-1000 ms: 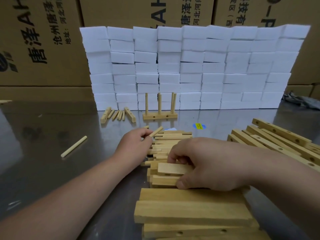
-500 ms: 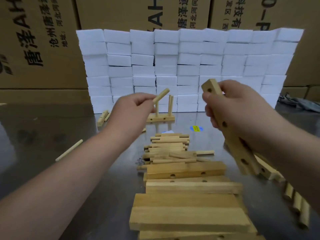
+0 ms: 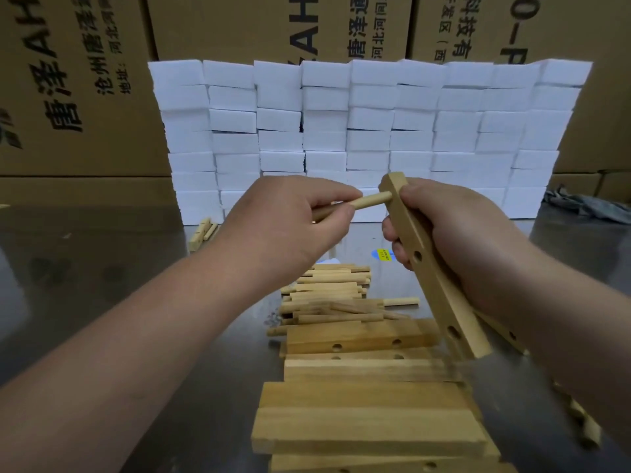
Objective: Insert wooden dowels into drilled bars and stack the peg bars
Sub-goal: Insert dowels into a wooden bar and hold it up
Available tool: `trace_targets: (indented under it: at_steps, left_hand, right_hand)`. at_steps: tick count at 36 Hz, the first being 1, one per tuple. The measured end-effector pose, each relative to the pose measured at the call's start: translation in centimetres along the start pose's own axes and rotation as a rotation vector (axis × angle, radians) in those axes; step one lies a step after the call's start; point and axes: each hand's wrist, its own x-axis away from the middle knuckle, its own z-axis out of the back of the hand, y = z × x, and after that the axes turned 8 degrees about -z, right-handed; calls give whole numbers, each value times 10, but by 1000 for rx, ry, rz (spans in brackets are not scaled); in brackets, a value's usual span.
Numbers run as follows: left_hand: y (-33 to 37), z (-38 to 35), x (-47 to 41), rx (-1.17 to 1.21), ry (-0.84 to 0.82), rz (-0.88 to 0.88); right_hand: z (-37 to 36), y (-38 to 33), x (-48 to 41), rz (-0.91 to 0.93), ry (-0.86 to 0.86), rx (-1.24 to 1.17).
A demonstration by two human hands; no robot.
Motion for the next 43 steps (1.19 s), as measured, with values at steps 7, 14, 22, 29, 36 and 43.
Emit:
trace_targets:
  at_steps: [7,14,22,29,36,43]
  left_hand:
    - [1,1,-1,-53,-15,-56]
    - [1,2,0,-152,-4,-118]
    - [2,3,1,-71,-69,-7]
    - [4,1,0,145,-36,155]
    - [6,12,-5,511,-178,400]
    - [7,20,-14,381,-24,327]
  right_hand:
    - [-2,3,0,66,15,86]
    - [-5,4,6,153,57,230]
    - [-7,9,7,180,78,290]
    - [-5,10,7,257,63,259]
    - [-10,11,12,321,60,265]
    - [-5,-2,13,221,53,134]
